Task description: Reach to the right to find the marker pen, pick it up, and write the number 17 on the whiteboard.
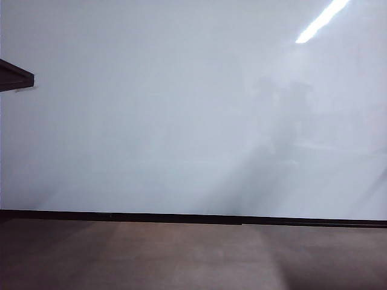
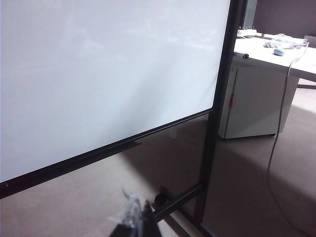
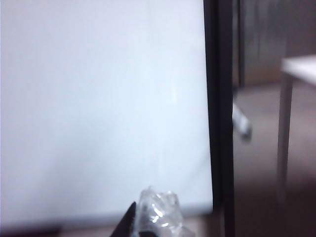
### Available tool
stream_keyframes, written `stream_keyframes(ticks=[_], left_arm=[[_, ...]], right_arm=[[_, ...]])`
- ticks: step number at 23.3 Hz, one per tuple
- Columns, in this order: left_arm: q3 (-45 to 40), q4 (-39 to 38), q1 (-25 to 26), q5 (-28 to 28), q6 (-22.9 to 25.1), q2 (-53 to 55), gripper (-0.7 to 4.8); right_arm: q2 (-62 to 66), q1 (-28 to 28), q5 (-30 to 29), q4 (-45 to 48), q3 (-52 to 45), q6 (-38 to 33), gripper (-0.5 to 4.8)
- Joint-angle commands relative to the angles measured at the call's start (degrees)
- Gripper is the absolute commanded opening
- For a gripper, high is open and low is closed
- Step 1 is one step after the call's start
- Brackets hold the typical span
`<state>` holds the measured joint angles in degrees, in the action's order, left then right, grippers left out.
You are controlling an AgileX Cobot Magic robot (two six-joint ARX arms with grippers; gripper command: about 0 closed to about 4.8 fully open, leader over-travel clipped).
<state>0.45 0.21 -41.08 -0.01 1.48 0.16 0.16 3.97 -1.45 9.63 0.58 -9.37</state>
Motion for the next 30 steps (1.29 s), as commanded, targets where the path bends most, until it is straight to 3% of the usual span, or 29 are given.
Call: stream_keyframes(ticks=[1, 6, 9, 14, 16, 17, 19, 21, 24, 26, 28, 30], left_arm=[[0.04, 0.59, 0.07, 0.22, 0.04, 0.07, -0.05], [0.04, 0.57, 0.0, 0.22, 0.02, 0.07, -0.05], [0.04, 0.59, 0.0, 0.22, 0.04, 0.07, -0.05], [0.04, 0.57, 0.0, 0.22, 0.04, 0.07, -0.05], [0.04, 0.57, 0.0, 0.22, 0.04, 0.07, -0.05], [0.04, 0.59, 0.0, 0.2, 0.02, 0.07, -0.05], [0.04, 0.55, 0.0, 0.22, 0.04, 0.07, -0.05], [0.04, 0.55, 0.0, 0.07, 0.04, 0.07, -0.05], [0.04, 0.55, 0.0, -0.33, 0.04, 0.07, -0.05], [0.04, 0.55, 0.02, -0.17, 0.02, 0.07, -0.05], [0.04, 0.55, 0.02, 0.04, 0.04, 0.07, -0.05], [0.04, 0.55, 0.02, 0.02, 0.02, 0.07, -0.05]], right_arm=[[-0.02, 0.04, 8.52, 10.23, 5.11, -3.85, -0.06], [5.62, 0.2, 18.69, 11.63, 18.67, -1.64, -0.06], [14.78, 0.28, 17.97, 17.51, 26.91, 4.74, -0.06], [36.33, 2.71, 17.77, 24.85, 43.41, 8.48, -0.05], [46.21, 7.5, 9.01, 25.18, 49.96, 7.26, -0.05], [52.59, 12.7, -0.33, 25.44, 52.98, 6.03, -0.05], [60.98, 18.95, -12.26, 25.44, 55.63, -0.39, -0.05], [67.78, 22.12, -19.08, 25.81, 55.8, -3.3, -0.05], [79.19, 25.24, -32.46, 29.9, 55.74, -1.53, -0.04], [85.29, 25.24, -37.86, 31.67, 55.74, -1.55, 0.46], [90.53, 25.29, -39.5, 33.27, 55.63, -0.96, 1.33], [93.85, 25.09, -39.63, 37.66, 54.18, -0.92, 1.66]])
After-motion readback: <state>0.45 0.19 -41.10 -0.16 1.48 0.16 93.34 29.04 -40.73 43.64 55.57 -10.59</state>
